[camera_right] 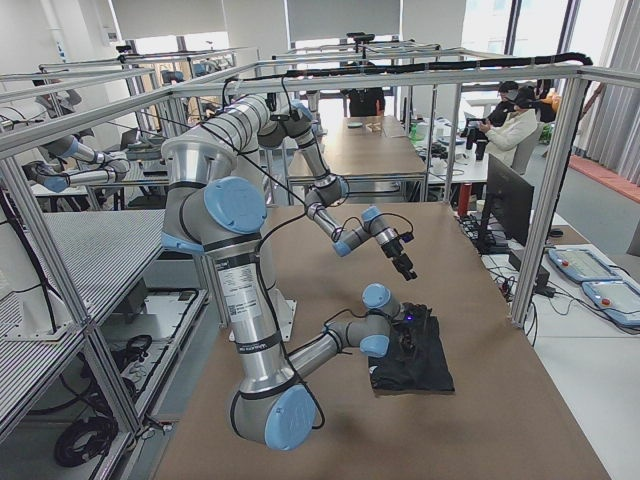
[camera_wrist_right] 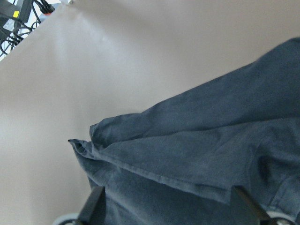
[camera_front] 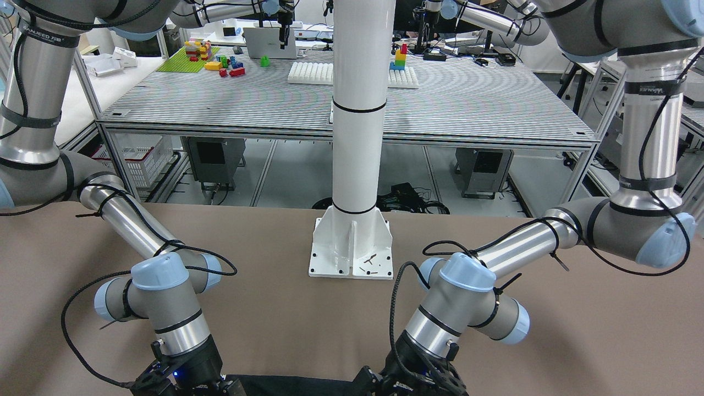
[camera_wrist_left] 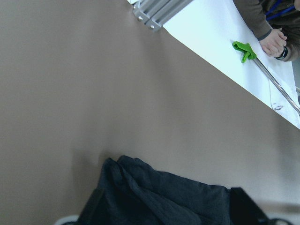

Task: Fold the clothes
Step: 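Open both grippers and raise the left arm away from the shirt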

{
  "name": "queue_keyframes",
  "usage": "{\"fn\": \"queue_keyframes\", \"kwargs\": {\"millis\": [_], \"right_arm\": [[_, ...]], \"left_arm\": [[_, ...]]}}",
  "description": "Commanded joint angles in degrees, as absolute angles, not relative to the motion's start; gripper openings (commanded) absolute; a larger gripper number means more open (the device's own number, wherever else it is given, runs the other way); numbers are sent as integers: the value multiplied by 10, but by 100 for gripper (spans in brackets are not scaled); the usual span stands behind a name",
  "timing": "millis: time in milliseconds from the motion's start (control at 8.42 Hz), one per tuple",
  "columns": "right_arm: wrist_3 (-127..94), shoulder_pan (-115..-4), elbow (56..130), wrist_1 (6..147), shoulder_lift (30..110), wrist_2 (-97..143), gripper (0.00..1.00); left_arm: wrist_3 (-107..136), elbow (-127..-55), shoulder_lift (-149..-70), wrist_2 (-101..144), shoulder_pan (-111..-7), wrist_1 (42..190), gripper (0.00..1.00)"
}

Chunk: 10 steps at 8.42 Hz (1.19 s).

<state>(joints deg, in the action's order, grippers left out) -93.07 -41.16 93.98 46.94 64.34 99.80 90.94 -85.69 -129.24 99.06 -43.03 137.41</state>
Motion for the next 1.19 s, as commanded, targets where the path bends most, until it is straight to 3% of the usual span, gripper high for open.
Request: {"fn": "queue_keyframes", "kwargs": {"millis": [0,356,832,1069], "right_arm": [[-885,-377,974,629,599,1016,94],[-774,-337,952,739,556,975,94],[-736,-316,813,739,489,942,94],[-667,-350,808,744,490,942,94]], "left_arm": [[866,-835,-1286,1071,-507,1372,94],[834,-838,-1254,1096,-534,1373,94],[833,-839,-1235,1097,-534,1378,94],[832,-835,-1238,1091,-532,1375,94]]}}
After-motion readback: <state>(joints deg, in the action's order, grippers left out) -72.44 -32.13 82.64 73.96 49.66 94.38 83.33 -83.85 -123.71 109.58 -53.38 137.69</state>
